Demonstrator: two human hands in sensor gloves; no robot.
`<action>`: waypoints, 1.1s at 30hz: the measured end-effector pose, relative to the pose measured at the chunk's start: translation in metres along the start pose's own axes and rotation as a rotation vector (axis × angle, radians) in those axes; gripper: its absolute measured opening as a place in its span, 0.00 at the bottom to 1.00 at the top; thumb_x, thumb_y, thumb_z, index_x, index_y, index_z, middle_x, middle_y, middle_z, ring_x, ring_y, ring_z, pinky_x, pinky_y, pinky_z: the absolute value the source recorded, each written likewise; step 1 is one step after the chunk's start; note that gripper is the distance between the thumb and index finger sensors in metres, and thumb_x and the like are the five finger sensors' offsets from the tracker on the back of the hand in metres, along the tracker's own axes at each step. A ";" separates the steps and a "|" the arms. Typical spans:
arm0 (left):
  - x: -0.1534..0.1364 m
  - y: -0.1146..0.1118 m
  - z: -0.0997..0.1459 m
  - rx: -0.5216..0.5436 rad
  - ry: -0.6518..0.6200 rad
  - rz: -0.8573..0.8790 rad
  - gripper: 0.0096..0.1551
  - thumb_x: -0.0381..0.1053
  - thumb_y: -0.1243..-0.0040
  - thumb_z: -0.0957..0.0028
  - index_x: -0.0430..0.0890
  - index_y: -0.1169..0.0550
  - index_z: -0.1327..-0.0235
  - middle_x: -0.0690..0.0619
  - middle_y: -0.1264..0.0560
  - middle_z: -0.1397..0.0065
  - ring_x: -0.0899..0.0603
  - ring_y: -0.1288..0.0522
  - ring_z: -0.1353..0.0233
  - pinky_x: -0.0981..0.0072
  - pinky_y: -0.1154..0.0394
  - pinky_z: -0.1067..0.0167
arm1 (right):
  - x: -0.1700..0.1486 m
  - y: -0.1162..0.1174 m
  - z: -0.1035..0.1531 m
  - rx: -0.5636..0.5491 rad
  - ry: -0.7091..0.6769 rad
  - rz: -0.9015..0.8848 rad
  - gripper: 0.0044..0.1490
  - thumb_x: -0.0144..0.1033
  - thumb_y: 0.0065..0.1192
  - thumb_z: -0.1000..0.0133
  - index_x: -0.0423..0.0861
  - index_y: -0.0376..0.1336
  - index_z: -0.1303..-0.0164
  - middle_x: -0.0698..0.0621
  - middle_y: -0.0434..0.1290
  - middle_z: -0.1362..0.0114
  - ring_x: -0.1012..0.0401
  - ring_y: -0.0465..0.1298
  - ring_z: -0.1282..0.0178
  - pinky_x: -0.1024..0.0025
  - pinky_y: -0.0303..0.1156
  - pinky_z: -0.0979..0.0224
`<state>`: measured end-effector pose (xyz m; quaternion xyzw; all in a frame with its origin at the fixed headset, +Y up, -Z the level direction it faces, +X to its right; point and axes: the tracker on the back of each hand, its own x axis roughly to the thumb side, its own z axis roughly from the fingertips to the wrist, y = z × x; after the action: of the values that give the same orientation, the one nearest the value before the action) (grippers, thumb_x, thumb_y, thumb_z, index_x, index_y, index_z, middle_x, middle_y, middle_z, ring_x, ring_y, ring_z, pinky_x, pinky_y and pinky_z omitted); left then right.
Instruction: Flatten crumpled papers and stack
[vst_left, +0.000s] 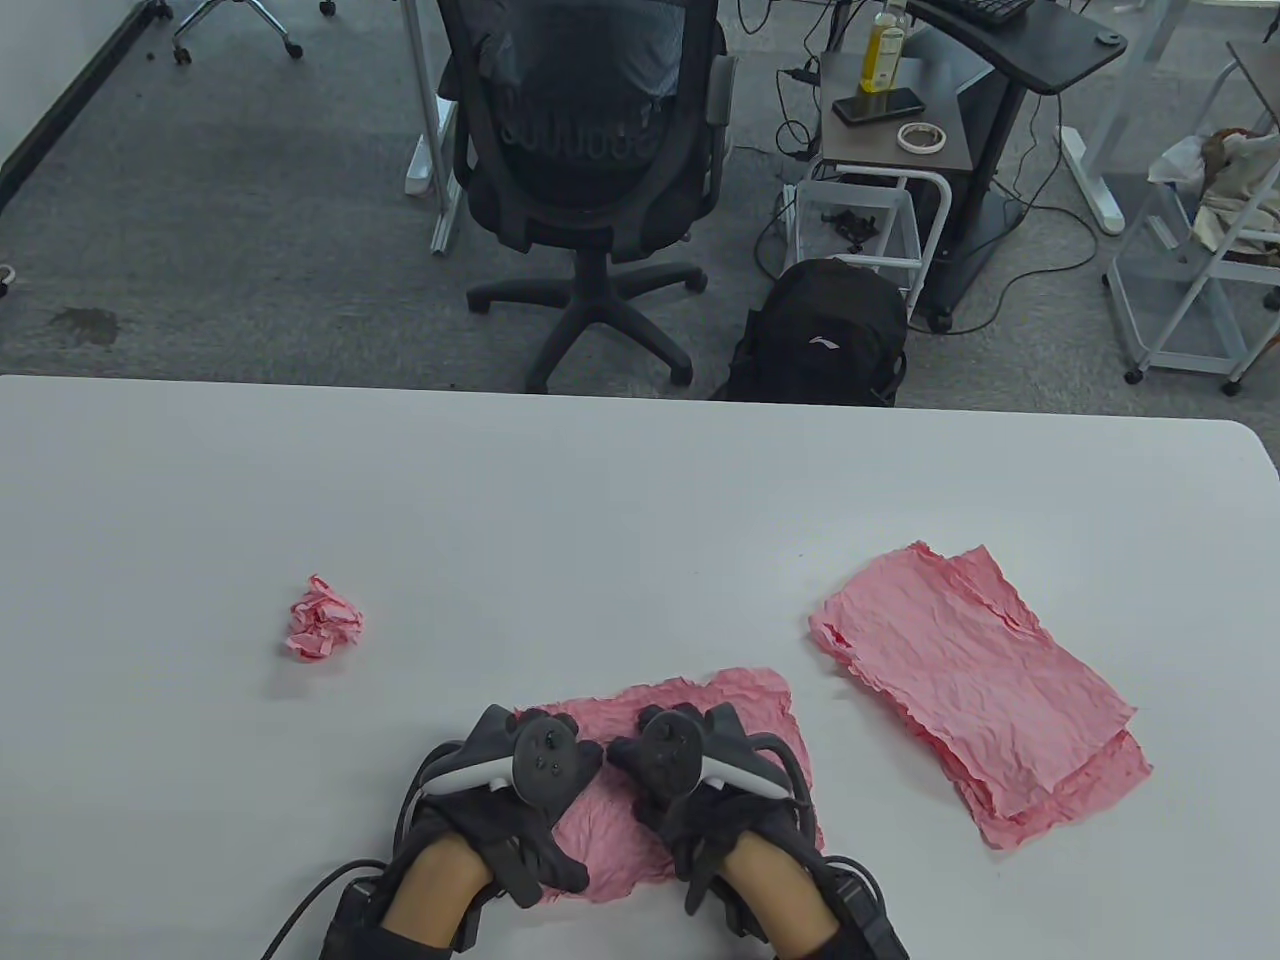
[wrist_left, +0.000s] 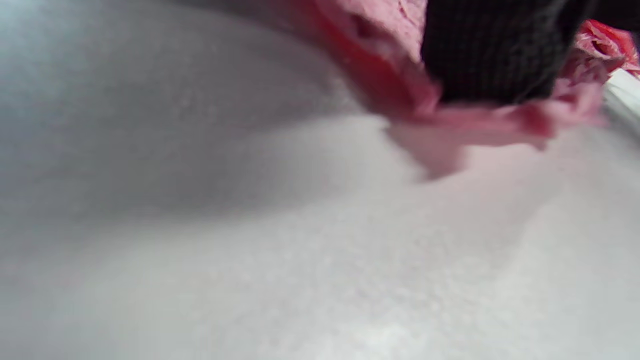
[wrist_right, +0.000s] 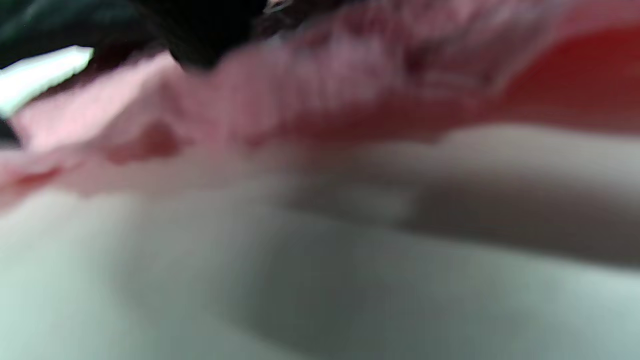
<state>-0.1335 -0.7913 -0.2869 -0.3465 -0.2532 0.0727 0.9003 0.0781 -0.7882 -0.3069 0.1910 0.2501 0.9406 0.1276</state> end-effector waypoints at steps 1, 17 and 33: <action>0.000 0.000 0.000 -0.002 0.001 0.004 0.69 0.71 0.31 0.57 0.53 0.60 0.18 0.46 0.72 0.20 0.33 0.76 0.17 0.28 0.71 0.28 | -0.017 -0.005 0.002 -0.090 0.096 -0.074 0.42 0.43 0.57 0.44 0.57 0.44 0.21 0.49 0.37 0.15 0.47 0.36 0.17 0.40 0.38 0.23; -0.018 0.005 0.005 0.028 0.083 0.042 0.66 0.71 0.33 0.56 0.54 0.59 0.18 0.46 0.71 0.20 0.34 0.74 0.17 0.29 0.69 0.27 | 0.050 0.010 0.015 -0.063 -0.285 0.152 0.40 0.31 0.60 0.45 0.46 0.50 0.23 0.36 0.40 0.16 0.36 0.40 0.19 0.36 0.44 0.24; -0.023 0.005 0.010 0.040 0.083 0.070 0.65 0.68 0.31 0.56 0.54 0.57 0.18 0.48 0.70 0.19 0.35 0.73 0.16 0.28 0.69 0.27 | -0.064 -0.033 0.036 -0.260 0.145 -0.198 0.43 0.26 0.64 0.48 0.42 0.49 0.24 0.32 0.49 0.19 0.33 0.49 0.22 0.32 0.51 0.29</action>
<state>-0.1584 -0.7885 -0.2933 -0.3397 -0.2017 0.0946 0.9138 0.1556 -0.7667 -0.3147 0.0789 0.1524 0.9592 0.2247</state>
